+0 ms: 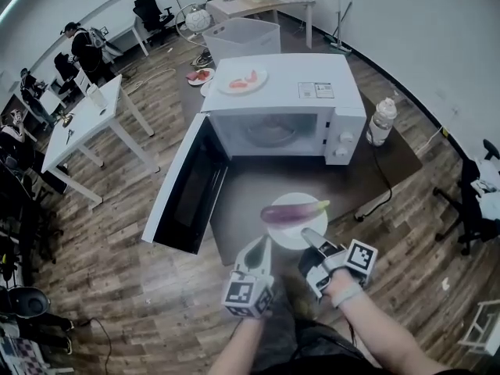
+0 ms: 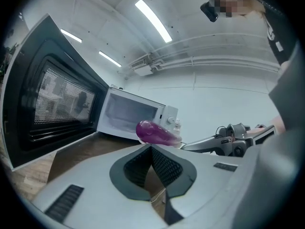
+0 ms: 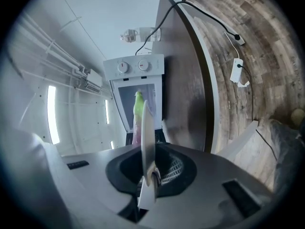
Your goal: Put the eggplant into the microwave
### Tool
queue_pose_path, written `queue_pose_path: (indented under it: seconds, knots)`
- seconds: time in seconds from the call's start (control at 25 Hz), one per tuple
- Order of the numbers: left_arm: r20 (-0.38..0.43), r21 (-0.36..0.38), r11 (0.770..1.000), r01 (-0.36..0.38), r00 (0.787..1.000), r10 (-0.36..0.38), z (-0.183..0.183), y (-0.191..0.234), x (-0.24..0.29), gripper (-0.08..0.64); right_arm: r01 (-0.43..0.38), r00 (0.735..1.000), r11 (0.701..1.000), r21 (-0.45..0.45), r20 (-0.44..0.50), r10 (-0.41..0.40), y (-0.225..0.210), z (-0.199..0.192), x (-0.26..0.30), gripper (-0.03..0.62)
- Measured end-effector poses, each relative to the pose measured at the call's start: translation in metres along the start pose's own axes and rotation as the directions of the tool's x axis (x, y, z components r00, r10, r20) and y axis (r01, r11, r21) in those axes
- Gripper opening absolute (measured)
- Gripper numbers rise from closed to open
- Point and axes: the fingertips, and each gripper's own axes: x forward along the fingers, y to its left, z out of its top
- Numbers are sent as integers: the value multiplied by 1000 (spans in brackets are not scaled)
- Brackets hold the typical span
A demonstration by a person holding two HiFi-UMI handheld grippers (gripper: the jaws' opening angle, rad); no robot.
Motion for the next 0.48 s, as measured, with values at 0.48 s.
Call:
queue_pose_path:
  seconds: [0.48]
  knots:
    - [23, 5, 1000, 11, 1000, -11, 14, 38, 47, 0, -3, 1000, 1000, -1, -2, 3, 2, 26, 56, 26]
